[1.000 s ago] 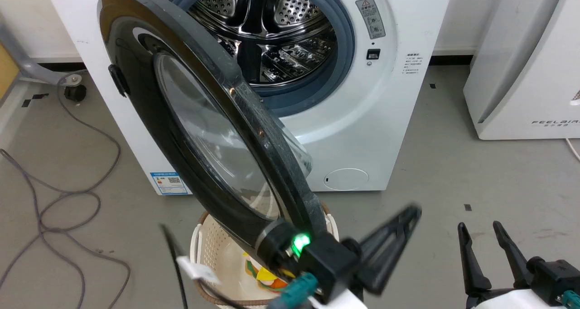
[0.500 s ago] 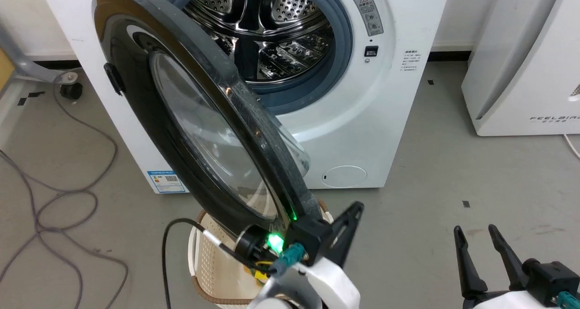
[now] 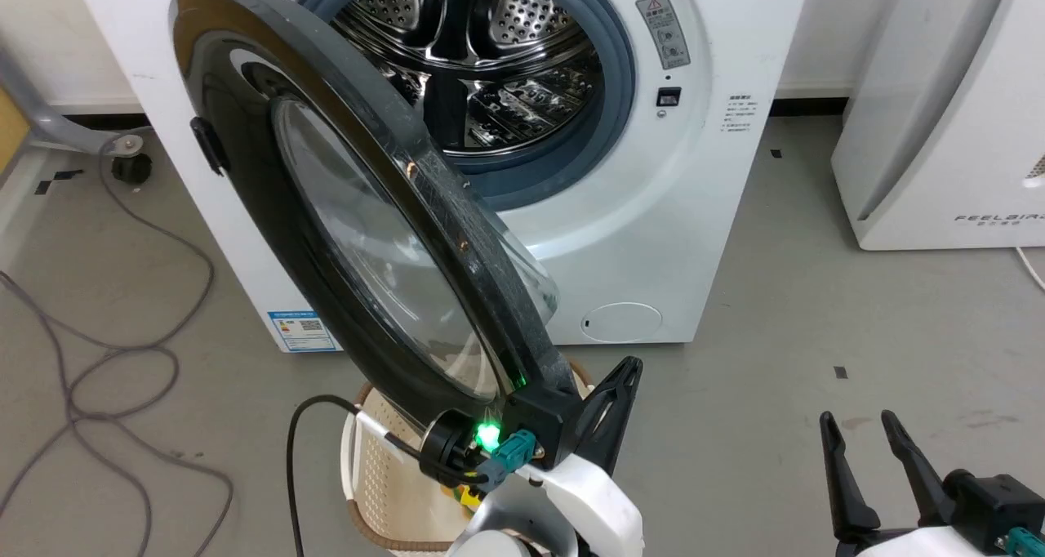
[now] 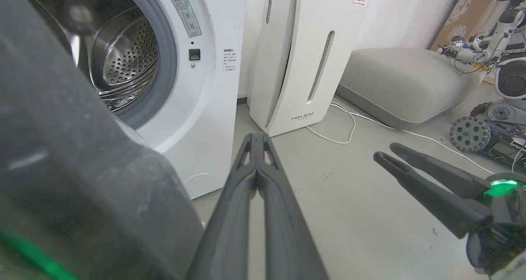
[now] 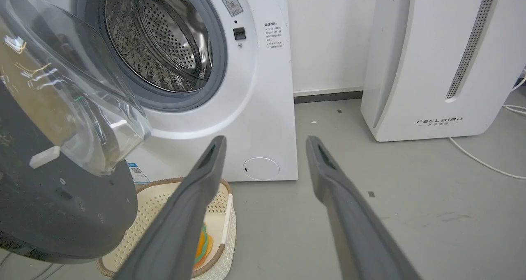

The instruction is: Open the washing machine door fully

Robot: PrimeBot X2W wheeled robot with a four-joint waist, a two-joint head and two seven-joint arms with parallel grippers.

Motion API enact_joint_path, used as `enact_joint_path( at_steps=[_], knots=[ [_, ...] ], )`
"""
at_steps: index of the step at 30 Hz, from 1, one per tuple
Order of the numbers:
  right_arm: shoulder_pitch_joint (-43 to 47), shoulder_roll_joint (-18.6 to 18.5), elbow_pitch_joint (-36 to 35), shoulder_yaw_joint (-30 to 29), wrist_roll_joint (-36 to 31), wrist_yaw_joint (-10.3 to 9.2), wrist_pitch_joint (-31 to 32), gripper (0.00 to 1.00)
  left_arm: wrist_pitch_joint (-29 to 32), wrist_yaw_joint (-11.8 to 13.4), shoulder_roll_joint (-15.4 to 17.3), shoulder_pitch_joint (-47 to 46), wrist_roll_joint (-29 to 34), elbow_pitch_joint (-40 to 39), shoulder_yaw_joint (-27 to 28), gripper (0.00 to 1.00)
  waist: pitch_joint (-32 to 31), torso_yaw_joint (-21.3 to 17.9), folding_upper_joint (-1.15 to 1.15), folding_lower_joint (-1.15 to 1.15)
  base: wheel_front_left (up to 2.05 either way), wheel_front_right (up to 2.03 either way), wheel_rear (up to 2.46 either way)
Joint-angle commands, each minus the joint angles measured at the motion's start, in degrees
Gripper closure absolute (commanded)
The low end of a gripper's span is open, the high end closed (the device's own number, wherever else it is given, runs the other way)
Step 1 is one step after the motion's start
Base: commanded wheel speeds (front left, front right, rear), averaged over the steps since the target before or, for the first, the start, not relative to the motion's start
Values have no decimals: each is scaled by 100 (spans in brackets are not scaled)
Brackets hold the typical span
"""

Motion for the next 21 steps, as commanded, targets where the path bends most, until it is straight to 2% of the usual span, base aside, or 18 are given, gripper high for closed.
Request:
enact_joint_path(
  at_steps=[1, 7, 12, 21],
  knots=[
    [-12, 20, 19, -15, 29, 5, -39, 0, -47, 88, 58, 99, -7, -15, 82, 100, 2, 43, 0, 0, 0, 0, 0],
    [5, 20, 67, -15, 50, 5, -28, 0, -84, 221, 186, 396, -98, -330, 172, 100, -60, 158, 0, 0, 0, 0, 0],
    [47, 20, 80, -18, 47, 5, 3, 0, -39, 299, 440, 684, -77, -766, 183, 100, -119, 271, 0, 0, 0, 0, 0],
    [128, 20, 56, -50, 50, 5, 49, 0, 64, 732, 848, 1350, 39, -1575, 305, 100, -187, 502, 0, 0, 0, 0, 0]
  ],
)
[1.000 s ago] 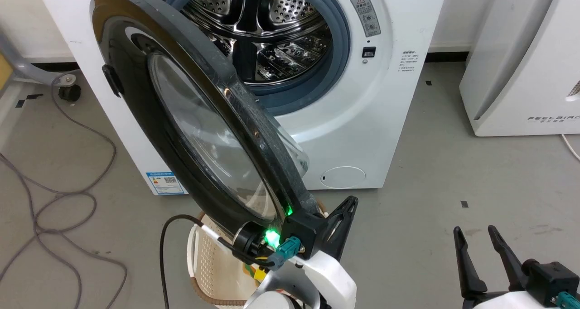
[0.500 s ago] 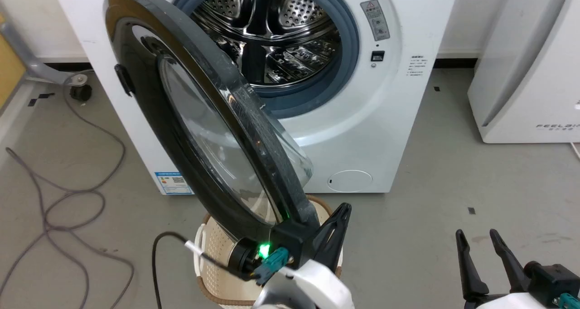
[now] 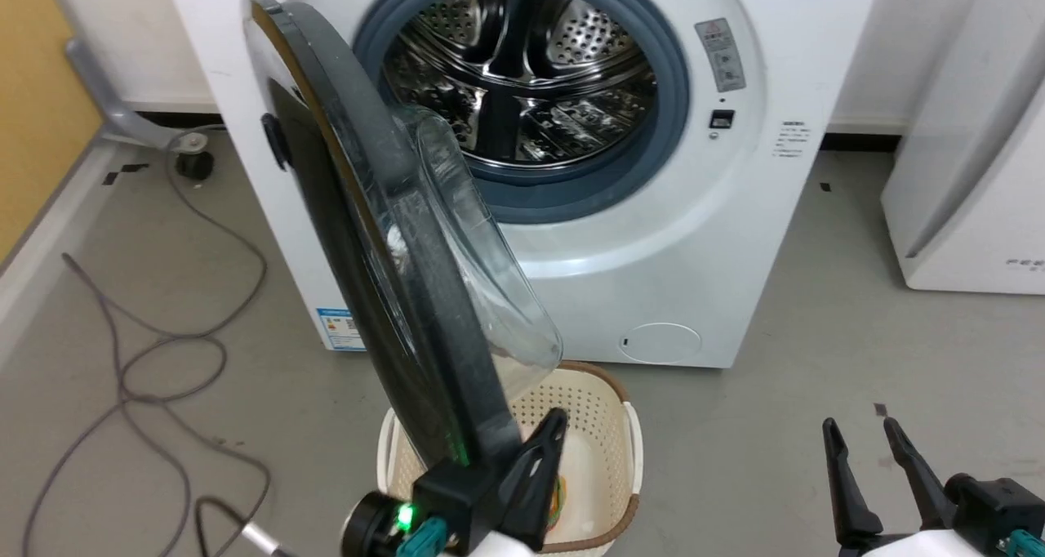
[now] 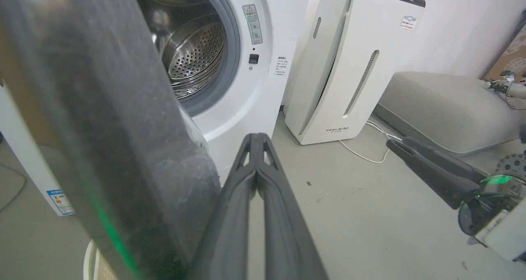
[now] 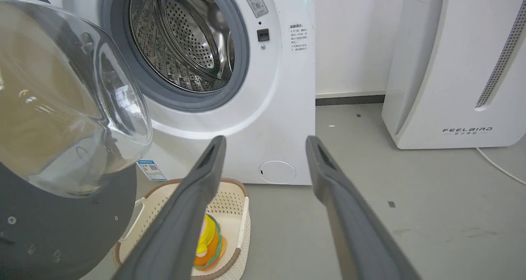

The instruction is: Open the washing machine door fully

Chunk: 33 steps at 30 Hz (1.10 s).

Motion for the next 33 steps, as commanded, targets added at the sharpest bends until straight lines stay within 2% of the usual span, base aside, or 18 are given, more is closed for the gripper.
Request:
enact_joint_path(
  at_steps=[1, 9, 21, 26, 33],
  knots=[
    [106, 19, -19, -17, 6, 5, -1, 0, -3, 155, 161, 171, 95, -100, 127, 100, -6, 83, 0, 0, 0, 0, 0],
    [108, 19, -73, -38, -7, 5, 58, 0, -166, 622, 416, 742, 196, -620, 405, 100, 5, 435, 0, 0, 0, 0, 0],
    [113, 19, -180, -52, 0, 5, 88, 0, -524, 1205, 963, 1246, 89, -772, 1507, 100, 90, 841, 0, 0, 0, 0, 0],
    [80, 19, -207, -43, -14, 5, 96, 0, -696, 1252, 1144, 1257, -125, -612, 2026, 100, 145, 879, 0, 0, 0, 0, 0],
    [24, 19, -205, -6, -16, 5, 98, 0, -1108, 1032, 1456, 1100, -640, 118, 2903, 100, 185, 837, 0, 0, 0, 0, 0]
  ],
)
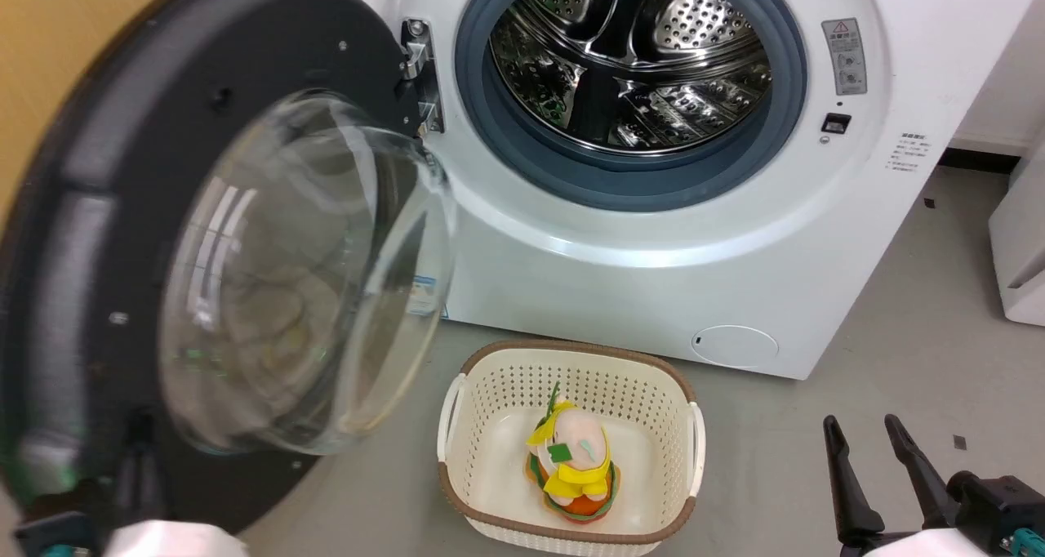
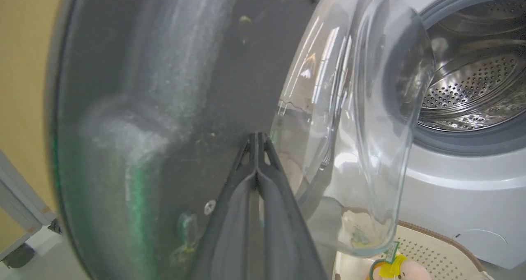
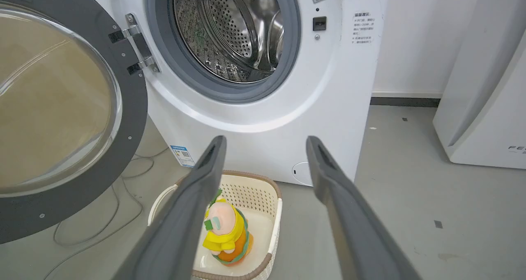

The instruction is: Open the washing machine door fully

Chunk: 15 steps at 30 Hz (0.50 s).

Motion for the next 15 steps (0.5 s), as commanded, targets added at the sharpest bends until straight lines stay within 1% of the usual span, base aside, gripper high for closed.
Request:
enact_joint_path(
  at_steps=[1, 6, 8, 12, 15],
  knots=[
    [-27, 17, -14, -2, -15, 5, -5, 0, -100, -50, 65, -114, -91, 153, 153, 100, 2, -20, 0, 0, 0, 0, 0],
    [-35, 17, 33, 44, -1, 5, 1, 0, -339, -249, 155, -234, -353, 805, 565, 100, -27, -120, 0, 0, 0, 0, 0],
    [-34, 17, 45, 45, 10, 5, -2, 0, -419, -378, 189, -282, -444, 1067, 712, 100, -36, -162, 0, 0, 0, 0, 0],
    [-25, 17, 66, 41, 26, 5, -7, 0, -518, -559, 128, -339, -496, 1396, 855, 100, -55, -211, 0, 0, 0, 0, 0],
    [-20, 17, 85, 46, 34, 5, -6, 0, -551, -623, 20, -317, -452, 1470, 888, 100, -74, -233, 0, 0, 0, 0, 0]
  ],
)
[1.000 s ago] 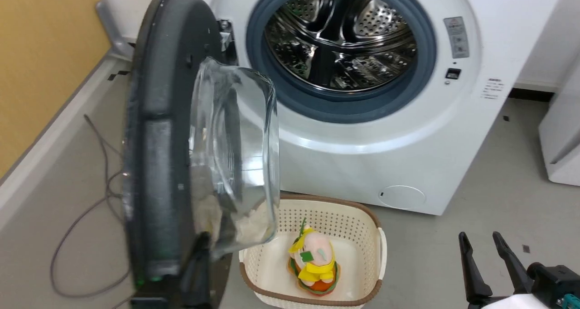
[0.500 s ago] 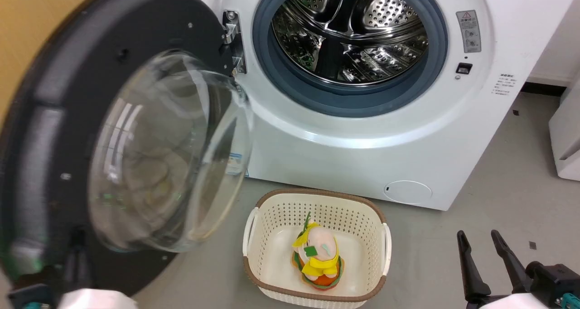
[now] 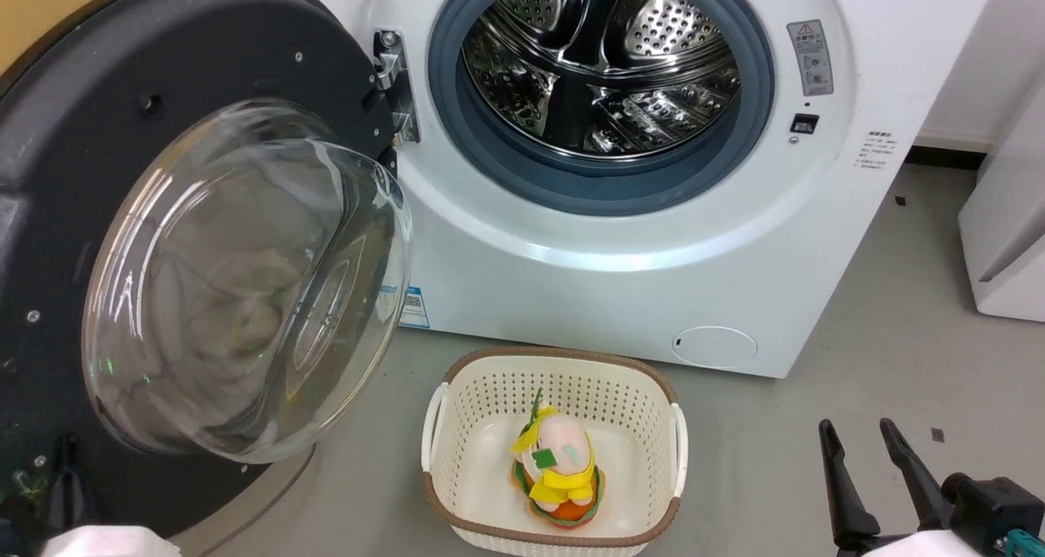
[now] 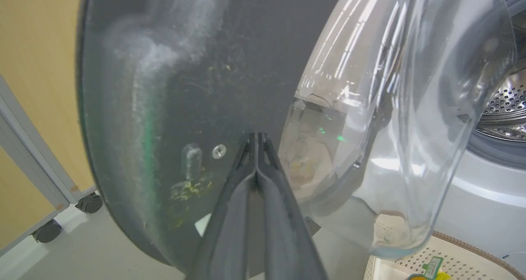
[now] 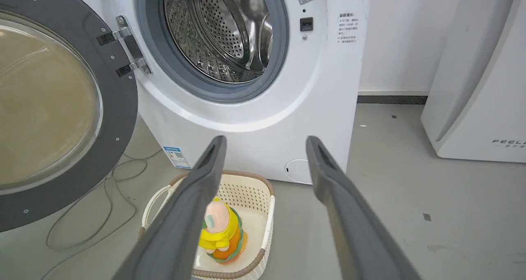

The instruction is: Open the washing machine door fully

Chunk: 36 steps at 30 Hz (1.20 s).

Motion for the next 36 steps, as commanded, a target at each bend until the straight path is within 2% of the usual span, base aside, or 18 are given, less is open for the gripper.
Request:
enact_joint_path(
  at_steps=[1, 6, 7, 8, 9, 17, 22, 28, 36],
  knots=[
    [-14, 17, 25, 4, 33, 5, -8, 0, -56, -34, -75, -36, 43, -7, 26, 100, -20, -9, 0, 0, 0, 0, 0],
    [17, 17, 61, 1, 37, 5, -11, 0, -70, 32, -409, 287, 283, -467, -73, 100, -127, -59, 0, 0, 0, 0, 0],
    [21, 17, 57, -7, 36, 5, -15, 0, -71, 47, -478, 370, 355, -600, -130, 89, -140, -66, 0, 0, 0, 0, 0],
    [24, 17, 52, -11, 31, 5, -14, 0, -72, 53, -540, 457, 440, -726, -222, 39, -153, -74, 0, 0, 0, 0, 0],
    [26, 17, 48, -14, 26, 5, -12, 0, -72, 56, -570, 545, 543, -817, -342, 0, -168, -85, 0, 0, 0, 0, 0],
    [19, 17, -1, 44, -87, 5, 25, 0, -8, 77, -770, 781, 1004, -1202, -1097, 0, -284, -303, 0, 0, 0, 0, 0],
    [41, 17, -112, 95, -225, 5, 74, 0, 48, -98, -877, 556, 1166, -1114, -1539, 0, -334, -564, 0, 0, 0, 0, 0],
    [40, 17, -296, 233, -430, 5, 188, 0, 40, -217, -856, 246, 1346, -930, -1731, 0, -349, -942, 0, 0, 0, 0, 0],
    [187, 17, -519, 361, -490, 5, 292, 0, 140, -307, -787, 36, 1265, -640, -1715, 0, -317, -1255, 0, 0, 0, 0, 0]
  ],
)
